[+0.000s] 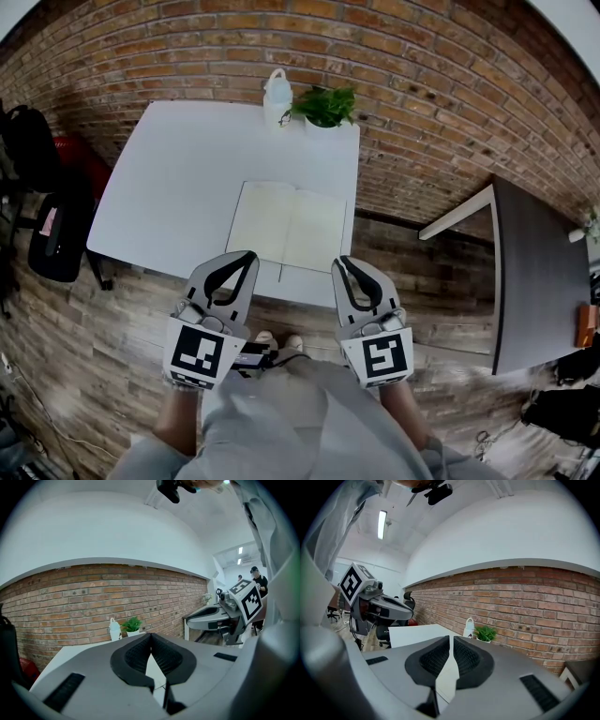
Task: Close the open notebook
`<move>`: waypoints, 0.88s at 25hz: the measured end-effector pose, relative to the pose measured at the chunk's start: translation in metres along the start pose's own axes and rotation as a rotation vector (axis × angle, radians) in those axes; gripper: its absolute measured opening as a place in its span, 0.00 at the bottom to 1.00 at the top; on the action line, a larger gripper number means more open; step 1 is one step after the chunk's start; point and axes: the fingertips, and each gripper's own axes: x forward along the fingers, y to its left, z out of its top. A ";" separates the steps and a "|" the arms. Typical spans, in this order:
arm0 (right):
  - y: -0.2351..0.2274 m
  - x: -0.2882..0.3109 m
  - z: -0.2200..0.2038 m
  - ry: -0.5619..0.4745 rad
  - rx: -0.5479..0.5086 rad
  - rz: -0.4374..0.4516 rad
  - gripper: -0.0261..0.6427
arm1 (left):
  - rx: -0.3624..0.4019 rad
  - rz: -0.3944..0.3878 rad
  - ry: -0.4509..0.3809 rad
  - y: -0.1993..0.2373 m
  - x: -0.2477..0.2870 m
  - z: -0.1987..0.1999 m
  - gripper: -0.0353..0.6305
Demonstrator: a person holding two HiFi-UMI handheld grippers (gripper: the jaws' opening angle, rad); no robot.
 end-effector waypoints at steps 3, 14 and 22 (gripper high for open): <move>0.005 0.008 0.000 0.009 -0.009 0.011 0.12 | -0.012 0.002 -0.009 0.007 0.000 0.001 0.08; 0.032 0.038 -0.018 0.115 -0.090 0.106 0.12 | -0.059 0.048 0.009 0.033 -0.004 -0.018 0.08; 0.049 0.062 -0.044 0.208 -0.157 0.168 0.12 | -0.097 0.111 0.023 0.057 -0.008 -0.035 0.08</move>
